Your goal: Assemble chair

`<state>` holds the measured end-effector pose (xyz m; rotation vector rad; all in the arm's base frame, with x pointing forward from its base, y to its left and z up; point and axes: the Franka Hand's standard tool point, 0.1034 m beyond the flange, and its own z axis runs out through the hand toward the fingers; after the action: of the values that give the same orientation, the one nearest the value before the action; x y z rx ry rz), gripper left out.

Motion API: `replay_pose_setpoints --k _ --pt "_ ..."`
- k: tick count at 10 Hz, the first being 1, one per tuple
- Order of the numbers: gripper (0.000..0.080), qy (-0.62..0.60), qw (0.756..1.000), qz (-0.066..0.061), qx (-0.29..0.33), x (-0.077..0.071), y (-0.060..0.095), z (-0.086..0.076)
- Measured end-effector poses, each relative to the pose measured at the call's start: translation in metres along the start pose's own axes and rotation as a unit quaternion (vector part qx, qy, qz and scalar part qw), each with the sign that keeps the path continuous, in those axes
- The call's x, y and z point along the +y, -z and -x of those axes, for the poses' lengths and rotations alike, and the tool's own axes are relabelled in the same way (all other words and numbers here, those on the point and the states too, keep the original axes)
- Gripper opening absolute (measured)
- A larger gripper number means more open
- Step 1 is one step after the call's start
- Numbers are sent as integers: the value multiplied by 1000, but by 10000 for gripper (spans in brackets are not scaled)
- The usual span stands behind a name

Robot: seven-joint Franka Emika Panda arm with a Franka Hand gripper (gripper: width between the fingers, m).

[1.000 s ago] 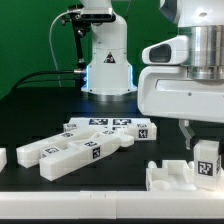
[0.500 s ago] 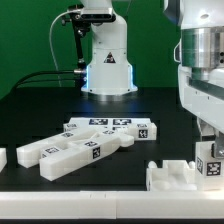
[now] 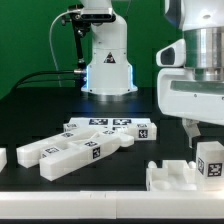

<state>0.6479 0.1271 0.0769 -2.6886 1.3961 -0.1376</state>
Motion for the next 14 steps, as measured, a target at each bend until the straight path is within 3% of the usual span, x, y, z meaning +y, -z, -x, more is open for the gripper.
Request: replay_pose_setpoints --k 4,5,6,7,8,9,10,11,12,14 --pt "648 165 986 3 3 1 1 -5" --pt "649 284 959 9 4 2 1 -6" --pt "649 403 915 12 -14 2 -3 -7" --pt "649 414 910 12 -20 2 -7 -5" --pt "649 410 912 12 -20 2 -7 -5" --pt "542 394 919 12 -19 2 -7 -5" --pt "542 377 926 12 -19 2 -7 -6" --pt "368 341 940 13 -19 3 -7 -6" --pt "288 277 961 18 -17 5 -8 -9" --pt "288 169 985 21 -13 7 -7 -15"
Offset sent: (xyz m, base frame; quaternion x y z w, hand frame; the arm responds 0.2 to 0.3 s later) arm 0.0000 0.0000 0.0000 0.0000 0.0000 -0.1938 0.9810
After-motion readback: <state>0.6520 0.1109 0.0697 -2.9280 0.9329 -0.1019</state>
